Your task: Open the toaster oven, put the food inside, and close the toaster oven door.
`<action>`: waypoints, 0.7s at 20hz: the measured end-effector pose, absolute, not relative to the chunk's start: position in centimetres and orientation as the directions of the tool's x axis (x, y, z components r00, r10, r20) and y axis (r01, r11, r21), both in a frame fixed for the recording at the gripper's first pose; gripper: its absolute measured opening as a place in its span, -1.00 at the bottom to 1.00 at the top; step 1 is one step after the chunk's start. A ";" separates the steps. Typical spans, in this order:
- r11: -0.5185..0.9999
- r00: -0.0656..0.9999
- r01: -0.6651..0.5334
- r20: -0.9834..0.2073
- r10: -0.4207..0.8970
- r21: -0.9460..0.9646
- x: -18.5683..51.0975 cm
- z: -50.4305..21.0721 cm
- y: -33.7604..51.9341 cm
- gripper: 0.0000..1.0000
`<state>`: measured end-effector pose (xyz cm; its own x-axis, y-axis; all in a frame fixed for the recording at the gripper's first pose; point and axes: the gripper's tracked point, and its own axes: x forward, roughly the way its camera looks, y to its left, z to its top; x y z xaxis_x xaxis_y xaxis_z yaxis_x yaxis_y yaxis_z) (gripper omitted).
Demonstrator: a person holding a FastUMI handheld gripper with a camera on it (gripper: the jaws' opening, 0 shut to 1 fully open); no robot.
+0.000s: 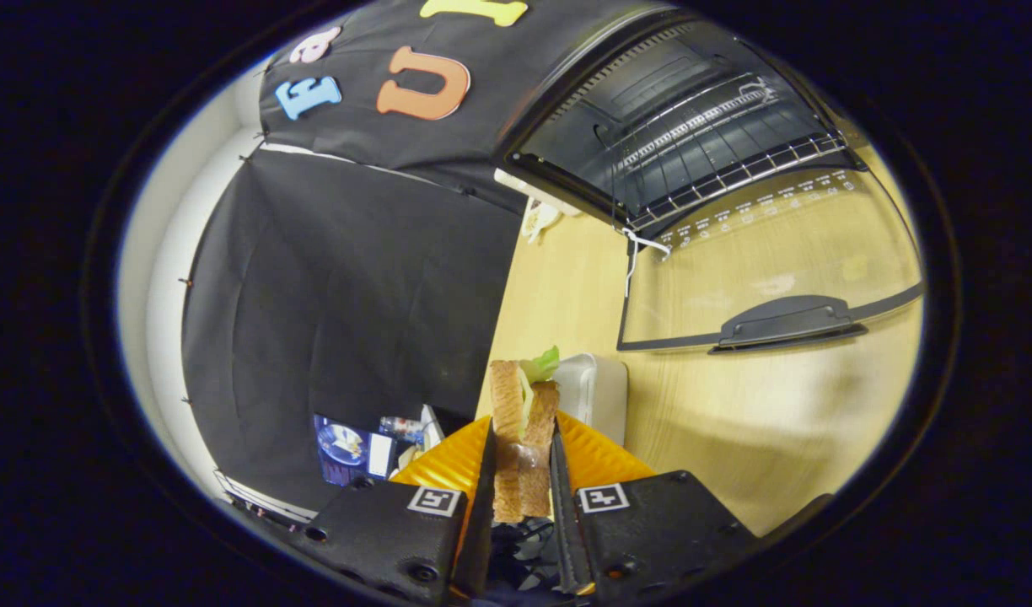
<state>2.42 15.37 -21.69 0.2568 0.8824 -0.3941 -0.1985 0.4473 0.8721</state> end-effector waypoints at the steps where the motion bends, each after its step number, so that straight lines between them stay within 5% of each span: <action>1: 0.458 0.289 -0.196 -0.395 0.872 0.867 3.2 -21.7 14.9 -0.25; 7: 0.436 0.402 -0.108 -0.362 0.841 0.893 6.3 -21.8 13.1 -0.25; 14: 0.319 0.770 -0.023 -0.187 0.610 0.947 13.5 -19.3 6.5 -0.26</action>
